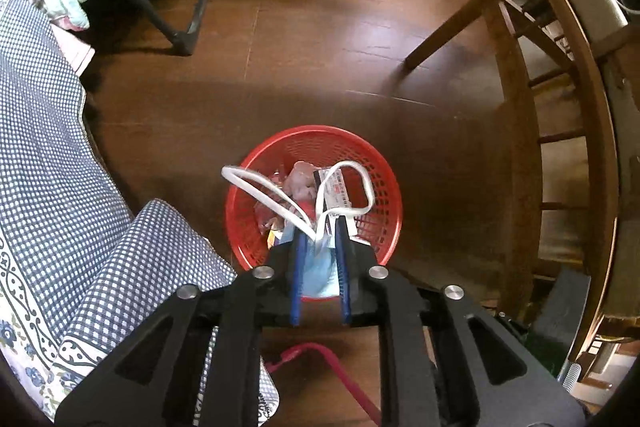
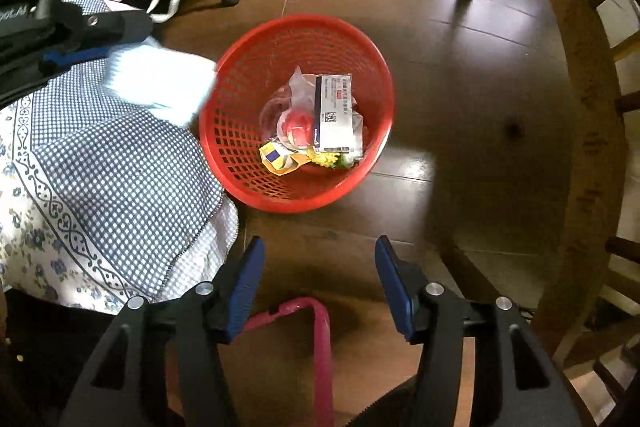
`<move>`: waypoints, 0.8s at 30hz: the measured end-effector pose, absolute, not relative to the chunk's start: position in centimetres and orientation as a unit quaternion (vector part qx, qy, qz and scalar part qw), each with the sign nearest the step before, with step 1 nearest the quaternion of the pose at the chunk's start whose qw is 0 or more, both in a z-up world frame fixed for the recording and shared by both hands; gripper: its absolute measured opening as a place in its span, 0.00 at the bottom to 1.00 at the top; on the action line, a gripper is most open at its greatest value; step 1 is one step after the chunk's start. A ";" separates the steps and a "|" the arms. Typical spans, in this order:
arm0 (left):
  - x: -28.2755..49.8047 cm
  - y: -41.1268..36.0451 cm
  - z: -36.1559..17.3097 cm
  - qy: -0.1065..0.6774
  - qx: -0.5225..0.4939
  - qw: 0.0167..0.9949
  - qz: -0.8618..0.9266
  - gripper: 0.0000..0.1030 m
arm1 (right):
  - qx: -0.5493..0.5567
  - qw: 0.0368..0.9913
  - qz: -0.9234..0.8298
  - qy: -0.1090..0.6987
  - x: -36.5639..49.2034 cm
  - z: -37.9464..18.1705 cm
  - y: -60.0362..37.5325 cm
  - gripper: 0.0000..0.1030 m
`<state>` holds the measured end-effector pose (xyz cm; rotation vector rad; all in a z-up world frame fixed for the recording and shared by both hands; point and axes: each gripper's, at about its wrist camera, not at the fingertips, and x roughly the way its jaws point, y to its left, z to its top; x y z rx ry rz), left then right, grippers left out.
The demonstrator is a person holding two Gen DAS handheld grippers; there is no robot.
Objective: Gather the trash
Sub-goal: 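Open the right tool to drop the box while the left tool drops the mask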
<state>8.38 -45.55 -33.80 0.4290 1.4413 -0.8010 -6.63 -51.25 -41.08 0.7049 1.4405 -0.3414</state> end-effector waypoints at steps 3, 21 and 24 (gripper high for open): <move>8.3 -45.6 -33.5 0.634 0.183 0.660 -0.359 0.43 | 0.308 0.683 -0.150 0.646 -7.2 -40.5 -50.9 0.55; 8.9 -44.3 -29.4 0.613 0.135 0.687 -0.366 0.90 | 0.288 0.701 -0.169 0.630 -8.8 -35.5 -50.8 0.70; 9.0 -43.5 -27.5 0.598 0.135 0.704 -0.358 0.90 | 0.284 0.711 -0.177 0.618 -8.8 -33.9 -50.7 0.79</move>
